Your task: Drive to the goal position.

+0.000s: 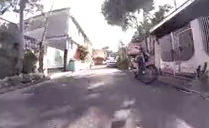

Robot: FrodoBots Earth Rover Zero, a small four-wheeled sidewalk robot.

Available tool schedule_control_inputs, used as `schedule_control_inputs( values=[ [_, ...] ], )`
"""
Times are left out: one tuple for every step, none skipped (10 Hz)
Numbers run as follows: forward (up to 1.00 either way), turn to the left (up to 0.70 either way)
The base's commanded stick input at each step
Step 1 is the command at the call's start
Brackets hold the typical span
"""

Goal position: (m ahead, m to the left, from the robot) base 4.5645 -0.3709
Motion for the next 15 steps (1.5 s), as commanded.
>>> schedule_control_inputs(
  values=[
    [1.00,0.00],
    [1.00,0.00],
    [1.00,0.00],
    [1.00,0.00],
    [1.00,0.00],
    [1.00,0.00],
    [1.00,0.00],
    [1.00,0.00],
    [1.00,0.00],
    [1.00,0.00],
    [1.00,0.00],
    [1.00,0.00],
    [1.00,0.00],
    [1.00,0.00],
    [1.00,0.00]
  ],
)
